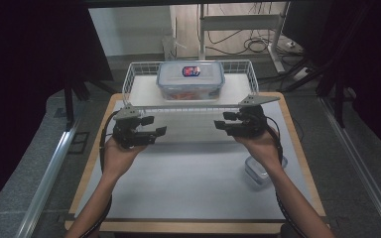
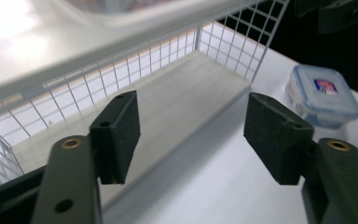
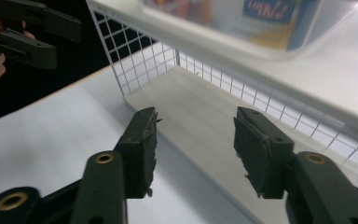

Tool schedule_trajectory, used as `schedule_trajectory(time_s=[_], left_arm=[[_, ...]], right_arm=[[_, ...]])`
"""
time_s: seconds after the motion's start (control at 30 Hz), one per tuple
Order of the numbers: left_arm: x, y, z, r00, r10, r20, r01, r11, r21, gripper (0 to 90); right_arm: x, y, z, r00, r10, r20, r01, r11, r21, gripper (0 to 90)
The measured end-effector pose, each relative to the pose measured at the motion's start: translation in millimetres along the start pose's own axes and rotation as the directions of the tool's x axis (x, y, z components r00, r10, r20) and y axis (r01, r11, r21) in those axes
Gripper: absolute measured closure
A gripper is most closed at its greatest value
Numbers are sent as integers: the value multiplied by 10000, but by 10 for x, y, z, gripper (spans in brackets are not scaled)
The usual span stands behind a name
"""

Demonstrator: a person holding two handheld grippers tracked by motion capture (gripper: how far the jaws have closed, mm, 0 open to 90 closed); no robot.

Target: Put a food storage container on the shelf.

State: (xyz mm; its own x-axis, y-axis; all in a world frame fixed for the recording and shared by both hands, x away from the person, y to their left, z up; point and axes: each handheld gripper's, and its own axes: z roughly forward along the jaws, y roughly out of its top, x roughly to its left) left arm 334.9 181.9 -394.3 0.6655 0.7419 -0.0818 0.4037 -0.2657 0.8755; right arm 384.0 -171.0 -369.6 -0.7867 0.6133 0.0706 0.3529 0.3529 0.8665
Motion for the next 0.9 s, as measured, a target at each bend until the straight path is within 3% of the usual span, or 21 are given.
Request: schedule_trajectory(time_s=[0.33, 0.57, 0.77, 0.9], left_arm=[[-181, -298, -36, 9979, 588, -256, -575, 9972, 475, 203], [-260, -568, -33, 9990, 325, -298, -307, 9977, 609, 94], [-308, -806, -32, 9994, 156, -302, -134, 9974, 705, 55], [-300, -950, -42, 9996, 78, -282, -60, 9979, 643, 42]], right_arm=[[124, -271, 18, 9992, -376, 116, 371, 9985, 396, 330], [180, -537, 44, 9990, -392, 207, 379, 9975, 595, 251], [229, -773, 27, 9982, -475, 354, 444, 9956, 827, 187], [257, -919, 4, 9992, -287, 286, 263, 9964, 809, 156]])
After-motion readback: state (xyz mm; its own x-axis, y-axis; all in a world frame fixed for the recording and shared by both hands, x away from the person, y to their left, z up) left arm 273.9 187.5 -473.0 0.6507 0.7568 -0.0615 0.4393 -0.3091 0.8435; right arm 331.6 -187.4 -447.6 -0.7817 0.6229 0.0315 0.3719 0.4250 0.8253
